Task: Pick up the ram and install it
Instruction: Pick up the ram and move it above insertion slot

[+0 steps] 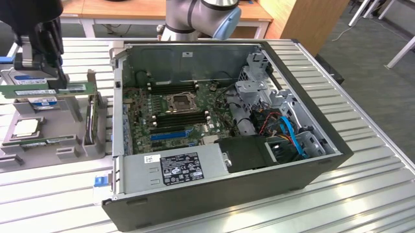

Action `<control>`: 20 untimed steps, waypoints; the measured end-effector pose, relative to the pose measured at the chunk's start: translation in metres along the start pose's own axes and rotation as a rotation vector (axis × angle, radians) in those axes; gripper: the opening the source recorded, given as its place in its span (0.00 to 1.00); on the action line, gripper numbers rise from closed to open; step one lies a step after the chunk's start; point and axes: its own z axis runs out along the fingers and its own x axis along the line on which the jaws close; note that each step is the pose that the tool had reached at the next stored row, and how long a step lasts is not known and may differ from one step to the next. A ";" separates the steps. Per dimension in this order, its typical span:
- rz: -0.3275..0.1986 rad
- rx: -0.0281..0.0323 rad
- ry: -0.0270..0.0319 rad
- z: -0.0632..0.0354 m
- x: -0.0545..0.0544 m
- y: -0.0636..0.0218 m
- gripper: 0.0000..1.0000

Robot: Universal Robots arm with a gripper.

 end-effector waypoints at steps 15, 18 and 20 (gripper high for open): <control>0.000 -0.0116 0.0002 -0.0020 -0.001 -0.0320 0.11; 0.001 -0.0139 0.0003 -0.0025 -0.001 -0.0393 0.11; 0.001 -0.0154 0.0003 -0.0028 -0.001 -0.0445 0.11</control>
